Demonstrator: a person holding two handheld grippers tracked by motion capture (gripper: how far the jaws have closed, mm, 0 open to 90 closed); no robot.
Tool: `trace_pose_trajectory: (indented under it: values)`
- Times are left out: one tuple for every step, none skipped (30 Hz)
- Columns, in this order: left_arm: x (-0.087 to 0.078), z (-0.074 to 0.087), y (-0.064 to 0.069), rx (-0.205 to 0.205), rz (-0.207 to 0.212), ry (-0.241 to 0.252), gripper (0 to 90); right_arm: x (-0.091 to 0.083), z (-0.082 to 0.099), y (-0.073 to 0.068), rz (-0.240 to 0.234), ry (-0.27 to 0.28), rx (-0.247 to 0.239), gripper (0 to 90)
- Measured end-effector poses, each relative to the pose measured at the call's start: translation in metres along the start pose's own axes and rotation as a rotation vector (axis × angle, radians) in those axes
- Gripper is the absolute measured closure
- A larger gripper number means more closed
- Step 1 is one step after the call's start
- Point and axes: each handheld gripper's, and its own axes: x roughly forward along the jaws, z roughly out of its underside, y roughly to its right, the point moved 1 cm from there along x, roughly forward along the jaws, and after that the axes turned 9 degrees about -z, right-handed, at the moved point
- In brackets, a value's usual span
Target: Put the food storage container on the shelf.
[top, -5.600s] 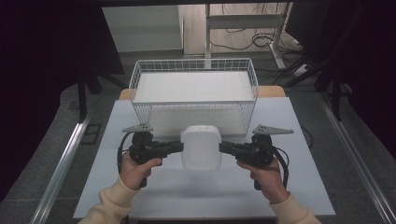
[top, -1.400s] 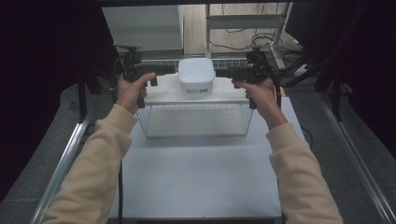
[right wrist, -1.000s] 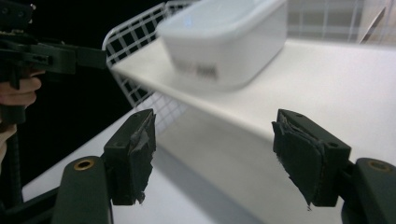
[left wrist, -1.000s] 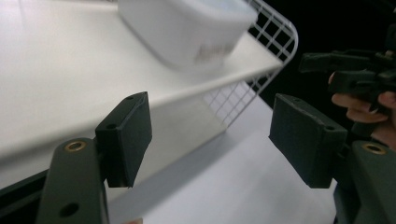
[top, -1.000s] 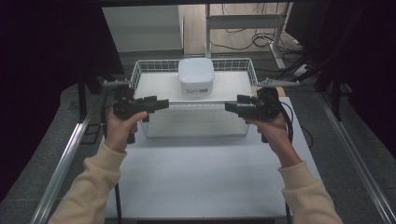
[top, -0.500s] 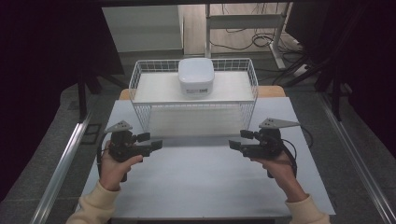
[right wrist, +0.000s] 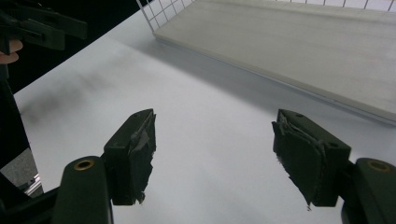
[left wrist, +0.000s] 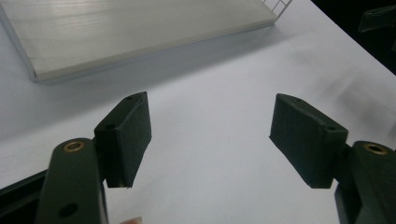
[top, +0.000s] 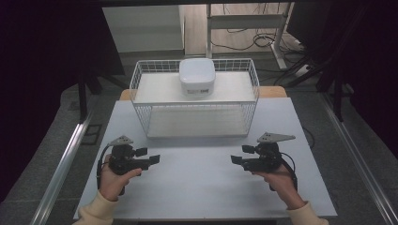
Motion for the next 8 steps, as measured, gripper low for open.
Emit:
trace_pose_trajectory:
  values:
    - [-0.0002, -0.0002, 0.0002, 0.002, -0.001, 0.001, 28.7, 0.0, 0.0, -0.0003, -0.002, 0.0, -0.002, 29.3]
    - [-0.0003, -0.0002, 0.0003, 0.004, -0.001, 0.001, 28.7, 0.0, 0.0001, -0.0007, -0.007, -0.004, -0.006, 29.8]
    - [-0.0004, -0.0002, 0.0003, 0.004, -0.002, 0.002, 28.7, 0.0004, 0.0003, -0.0011, -0.013, -0.007, -0.015, 29.9]
    - [-0.0004, -0.0001, 0.0003, 0.005, -0.004, 0.003, 28.8, 0.0007, 0.0004, -0.0018, -0.013, -0.012, -0.022, 29.9]
    - [-0.0004, -0.0001, 0.0003, 0.006, -0.004, 0.002, 28.8, 0.001, 0.0006, -0.0024, -0.011, -0.015, -0.027, 29.9]
    - [-0.0004, 0.0, 0.0003, 0.006, -0.005, 0.003, 28.8, 0.0016, 0.0007, -0.0027, -0.009, -0.015, -0.034, 29.8]
    - [-0.0004, 0.0001, 0.0003, 0.006, -0.005, 0.003, 28.8, 0.002, 0.0009, -0.003, -0.01, -0.016, -0.037, 29.2]
    - [-0.0005, 0.0001, 0.0003, 0.008, -0.006, 0.002, 28.8, 0.0023, 0.001, -0.003, -0.005, -0.015, -0.04, 28.4]
